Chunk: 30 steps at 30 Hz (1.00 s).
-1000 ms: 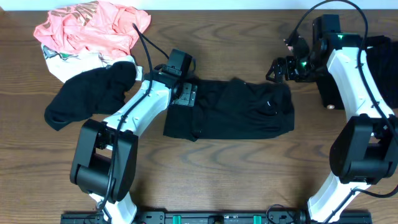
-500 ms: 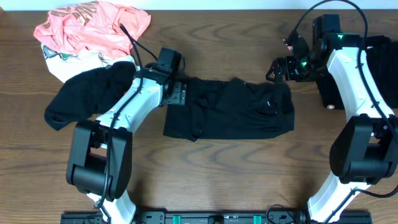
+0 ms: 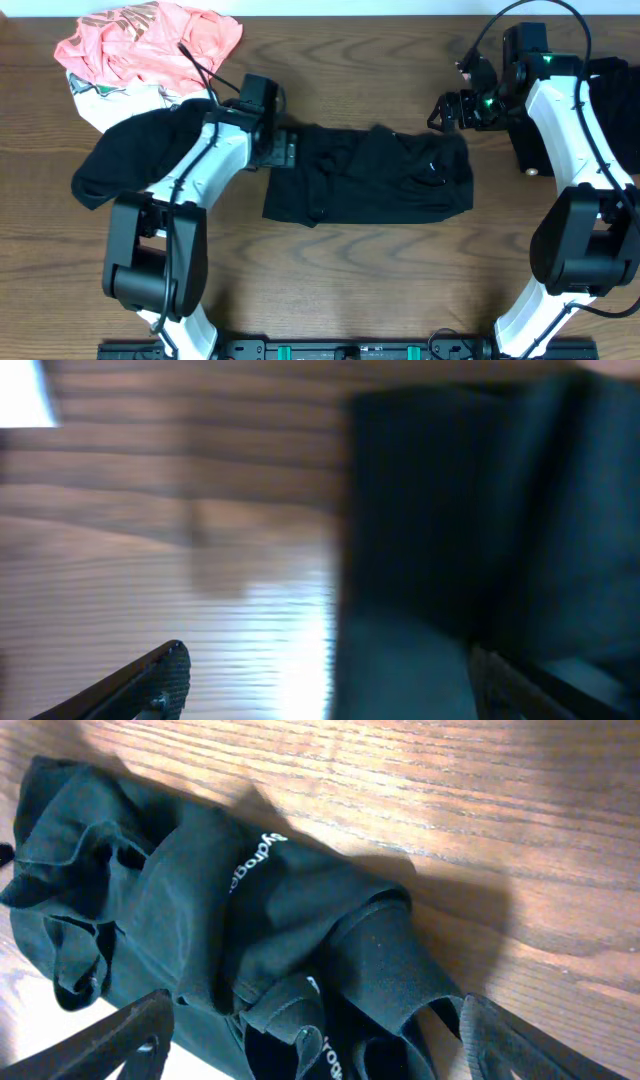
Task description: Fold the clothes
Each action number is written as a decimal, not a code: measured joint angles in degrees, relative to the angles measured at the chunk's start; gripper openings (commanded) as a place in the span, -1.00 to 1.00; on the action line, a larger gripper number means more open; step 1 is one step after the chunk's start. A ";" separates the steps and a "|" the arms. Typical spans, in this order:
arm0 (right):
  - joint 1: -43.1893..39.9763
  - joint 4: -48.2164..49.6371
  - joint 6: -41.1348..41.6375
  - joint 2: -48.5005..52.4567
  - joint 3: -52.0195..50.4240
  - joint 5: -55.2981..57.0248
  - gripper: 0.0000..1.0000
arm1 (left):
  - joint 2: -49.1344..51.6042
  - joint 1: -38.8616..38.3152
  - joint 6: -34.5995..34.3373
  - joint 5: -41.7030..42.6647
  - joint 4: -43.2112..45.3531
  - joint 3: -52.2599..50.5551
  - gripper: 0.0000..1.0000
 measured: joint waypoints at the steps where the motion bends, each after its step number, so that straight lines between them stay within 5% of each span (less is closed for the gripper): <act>1: 0.00 0.00 0.00 0.00 0.00 0.00 0.79 | 0.02 -0.63 0.00 1.03 0.00 0.00 0.78; 30: 0.02 -0.44 0.00 0.00 0.02 0.00 0.79 | 0.70 -17.49 0.00 6.29 6.69 0.00 0.79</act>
